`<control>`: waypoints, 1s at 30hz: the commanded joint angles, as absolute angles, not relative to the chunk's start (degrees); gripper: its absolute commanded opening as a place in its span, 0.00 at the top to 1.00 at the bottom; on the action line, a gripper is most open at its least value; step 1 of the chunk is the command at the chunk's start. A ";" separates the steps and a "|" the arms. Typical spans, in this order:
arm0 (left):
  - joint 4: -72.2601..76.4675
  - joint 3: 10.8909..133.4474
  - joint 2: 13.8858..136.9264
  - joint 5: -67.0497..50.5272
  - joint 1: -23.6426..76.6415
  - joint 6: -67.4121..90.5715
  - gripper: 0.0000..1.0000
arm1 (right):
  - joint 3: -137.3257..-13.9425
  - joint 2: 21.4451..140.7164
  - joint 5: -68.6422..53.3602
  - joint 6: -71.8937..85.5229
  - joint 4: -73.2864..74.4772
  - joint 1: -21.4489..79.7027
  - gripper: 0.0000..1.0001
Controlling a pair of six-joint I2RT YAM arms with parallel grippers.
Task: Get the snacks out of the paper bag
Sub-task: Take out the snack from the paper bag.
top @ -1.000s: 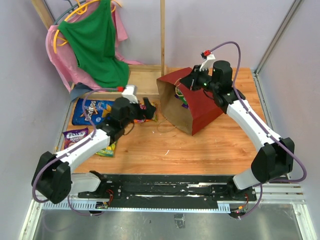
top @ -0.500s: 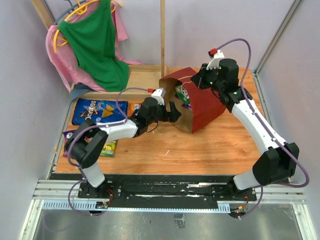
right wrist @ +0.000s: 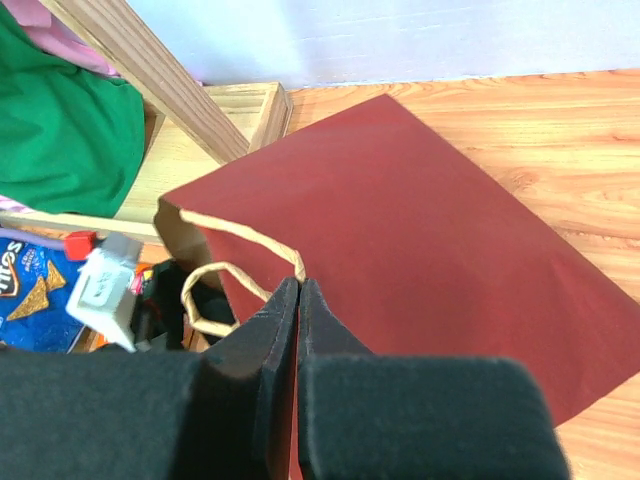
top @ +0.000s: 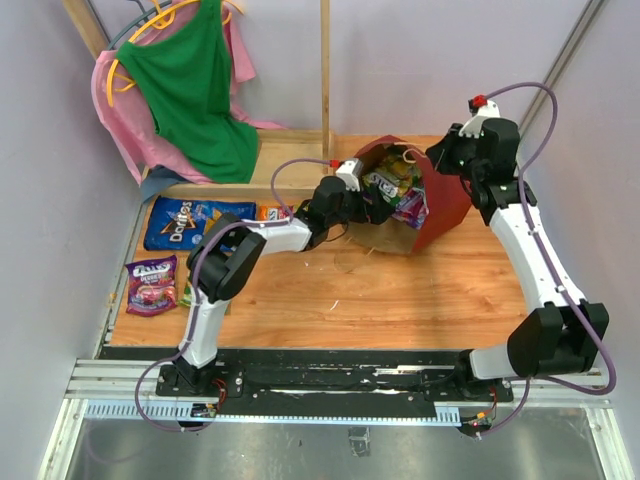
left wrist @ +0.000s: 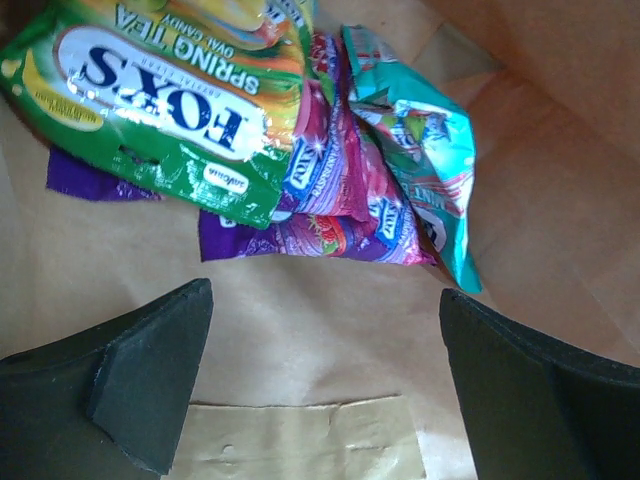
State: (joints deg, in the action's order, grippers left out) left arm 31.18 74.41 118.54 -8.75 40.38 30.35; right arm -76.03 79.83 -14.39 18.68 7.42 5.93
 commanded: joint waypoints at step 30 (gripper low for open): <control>28.04 101.13 137.64 -8.53 44.54 40.68 0.00 | -67.54 79.72 -22.48 26.42 -5.58 3.67 0.99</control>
State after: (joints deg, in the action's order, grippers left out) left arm 24.14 101.51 138.58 -9.93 43.44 38.87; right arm -68.47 80.16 -20.78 24.60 -1.89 4.45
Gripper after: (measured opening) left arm 0.994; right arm 0.013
